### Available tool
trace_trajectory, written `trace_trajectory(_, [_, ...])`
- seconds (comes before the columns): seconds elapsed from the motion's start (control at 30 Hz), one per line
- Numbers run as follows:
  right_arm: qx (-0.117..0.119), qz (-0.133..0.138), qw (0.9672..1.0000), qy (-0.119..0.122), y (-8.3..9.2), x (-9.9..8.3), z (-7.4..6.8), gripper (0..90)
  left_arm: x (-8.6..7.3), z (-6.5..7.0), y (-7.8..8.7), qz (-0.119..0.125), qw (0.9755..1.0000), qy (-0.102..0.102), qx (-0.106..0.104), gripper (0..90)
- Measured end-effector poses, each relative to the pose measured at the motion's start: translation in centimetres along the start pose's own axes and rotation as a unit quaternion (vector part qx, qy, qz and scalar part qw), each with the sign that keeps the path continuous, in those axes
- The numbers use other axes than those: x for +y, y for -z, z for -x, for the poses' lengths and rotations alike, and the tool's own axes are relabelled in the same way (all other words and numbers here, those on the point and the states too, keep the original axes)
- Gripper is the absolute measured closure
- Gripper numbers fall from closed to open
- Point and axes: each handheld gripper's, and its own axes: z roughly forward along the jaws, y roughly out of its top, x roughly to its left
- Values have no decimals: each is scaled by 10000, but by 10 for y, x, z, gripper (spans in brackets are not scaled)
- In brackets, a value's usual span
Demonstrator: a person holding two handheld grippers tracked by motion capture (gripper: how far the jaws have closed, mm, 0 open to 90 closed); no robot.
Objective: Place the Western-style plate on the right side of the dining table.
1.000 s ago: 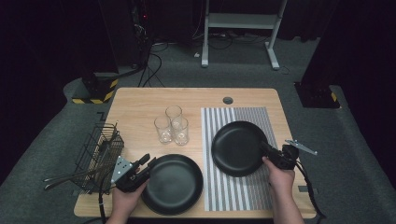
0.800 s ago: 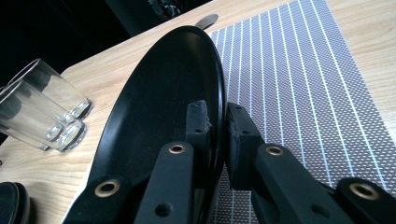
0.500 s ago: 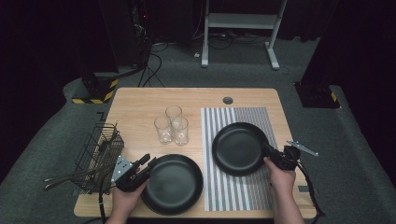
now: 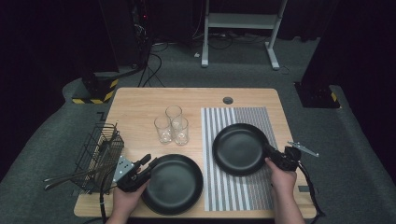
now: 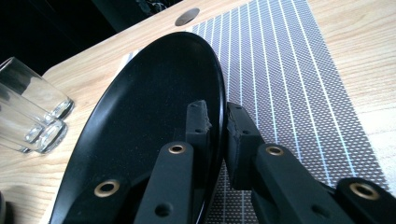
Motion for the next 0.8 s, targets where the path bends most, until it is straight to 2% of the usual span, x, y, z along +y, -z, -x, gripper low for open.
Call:
trace_trajectory(0.4, [-228, -81, 9997, -27, -3, 0, 9, 827, 0, 1, -2, -19, 10000, -30, -71, 632])
trace_trajectory(0.47, [-332, -68, 9994, -9, -2, 0, 11, 845, 0, 1, -2, -8, 10000, -29, -62, 632])
trace_trajectory(0.5, [-456, -75, 9989, 24, -1, 0, 13, 884, 0, 1, -2, -7, 10000, -37, -61, 632])
trace_trajectory(0.57, [-272, -42, 9996, -5, 1, -1, 16, 896, 0, 1, -2, -10, 10000, -37, -57, 632])
trace_trajectory(0.63, [-352, -13, 9992, 199, 4, 0, 10, 895, 0, 2, -2, -12, 10000, -34, -57, 632])
trace_trajectory(0.8, [-367, 78, 9976, 582, 11, 1, -5, 894, 0, 4, -1, -22, 9999, -114, -37, 632])
